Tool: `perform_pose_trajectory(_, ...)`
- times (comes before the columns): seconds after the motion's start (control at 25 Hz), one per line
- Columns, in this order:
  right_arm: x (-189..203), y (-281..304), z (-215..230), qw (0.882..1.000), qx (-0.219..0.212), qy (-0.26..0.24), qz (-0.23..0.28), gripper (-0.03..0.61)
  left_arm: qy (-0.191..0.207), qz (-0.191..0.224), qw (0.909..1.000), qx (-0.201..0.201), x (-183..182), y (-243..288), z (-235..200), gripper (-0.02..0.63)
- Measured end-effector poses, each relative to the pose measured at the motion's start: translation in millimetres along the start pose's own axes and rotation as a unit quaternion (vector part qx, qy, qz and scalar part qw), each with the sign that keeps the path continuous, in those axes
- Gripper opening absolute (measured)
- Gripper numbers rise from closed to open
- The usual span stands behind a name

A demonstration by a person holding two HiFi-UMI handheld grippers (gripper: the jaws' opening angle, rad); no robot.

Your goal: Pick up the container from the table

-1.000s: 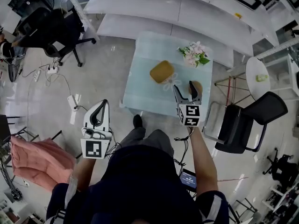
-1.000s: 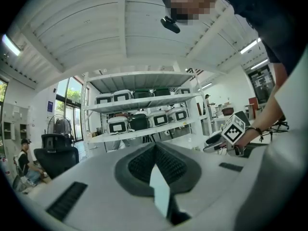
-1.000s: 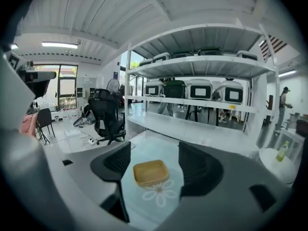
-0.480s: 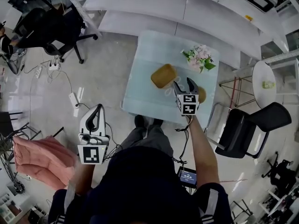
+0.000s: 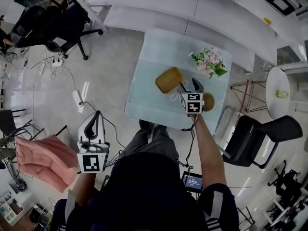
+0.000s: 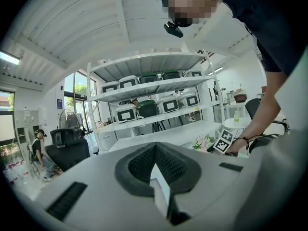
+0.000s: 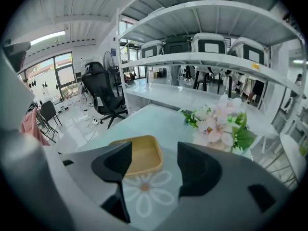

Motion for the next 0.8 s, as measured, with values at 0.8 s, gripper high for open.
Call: perform_pose_trajectory(0.8,36.1,72.2,2.7,0.995,-0.021,-0.015,-0.097,0.224,0.006,-0.039,0.9992,-0.008,14.5,28.3,-9.1,0.003)
Point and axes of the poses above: the fingertips, and each gripper's own axes: y forward along the fingers, z to its right, x out of its underside, the point moved 6 cm from there along -y, backward along the fingers, and after that the axes turned 13 degrees about x, right-handed, at the moved point
